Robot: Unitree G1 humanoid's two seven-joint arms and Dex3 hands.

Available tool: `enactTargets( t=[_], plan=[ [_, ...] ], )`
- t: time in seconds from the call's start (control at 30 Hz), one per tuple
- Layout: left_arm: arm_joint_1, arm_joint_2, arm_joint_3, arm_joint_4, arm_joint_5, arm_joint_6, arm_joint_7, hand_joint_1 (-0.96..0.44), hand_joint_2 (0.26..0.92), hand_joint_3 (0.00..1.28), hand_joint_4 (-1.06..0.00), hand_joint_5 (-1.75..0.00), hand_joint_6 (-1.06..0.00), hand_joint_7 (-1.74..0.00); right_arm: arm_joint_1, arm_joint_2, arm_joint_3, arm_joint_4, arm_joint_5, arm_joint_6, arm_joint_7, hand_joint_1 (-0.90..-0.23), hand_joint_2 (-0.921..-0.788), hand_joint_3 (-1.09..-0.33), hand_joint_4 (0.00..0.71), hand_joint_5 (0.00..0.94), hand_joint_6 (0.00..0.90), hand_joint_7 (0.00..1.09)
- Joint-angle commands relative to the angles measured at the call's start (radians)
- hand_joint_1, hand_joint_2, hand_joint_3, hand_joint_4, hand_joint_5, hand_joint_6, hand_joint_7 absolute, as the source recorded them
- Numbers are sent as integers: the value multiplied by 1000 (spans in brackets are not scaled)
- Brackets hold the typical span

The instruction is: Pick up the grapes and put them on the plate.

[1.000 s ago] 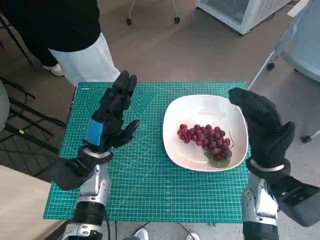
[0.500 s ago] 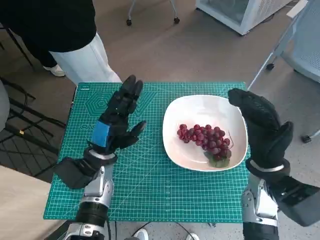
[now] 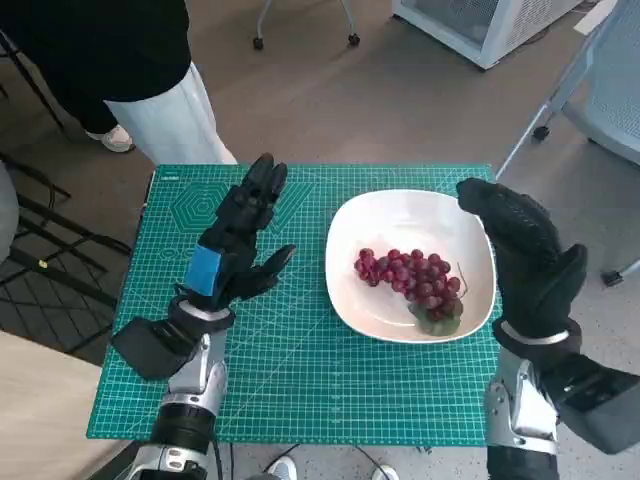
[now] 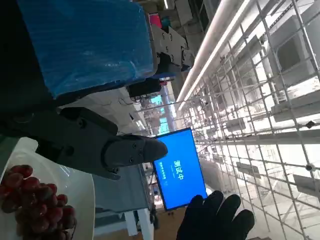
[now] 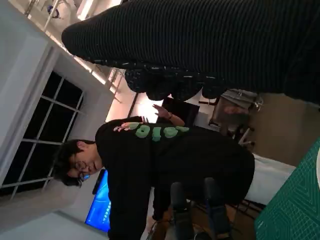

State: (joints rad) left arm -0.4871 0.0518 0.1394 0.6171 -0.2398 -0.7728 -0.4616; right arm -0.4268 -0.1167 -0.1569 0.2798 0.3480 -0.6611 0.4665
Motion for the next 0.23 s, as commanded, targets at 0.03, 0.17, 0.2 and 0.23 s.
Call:
enactTargets(
  t=[0.03,0.17,0.2,0.23],
  plan=[
    [2,4,-6,1,-1,-9,-2,-249,921,404,-205,-7,-267,-6,22,-8,-2,11,-4,7,2,-517,-921,-562,319,3,108,401],
    [4,4,-7,0,-11,-2,-9,-261,921,404,-206,-6,-269,-7,25,-8,-1,7,-3,11,1,-520,-921,-561,320,3,109,400],
    [5,4,-6,0,-14,-1,-11,-264,921,404,-207,-6,-270,-7,25,-8,-1,6,-3,11,1,-521,-921,-561,320,2,109,399],
    [5,4,-6,1,-15,0,-12,-266,921,404,-207,-6,-270,-7,25,-8,-1,6,-3,12,1,-521,-921,-561,319,2,109,399]
  ],
)
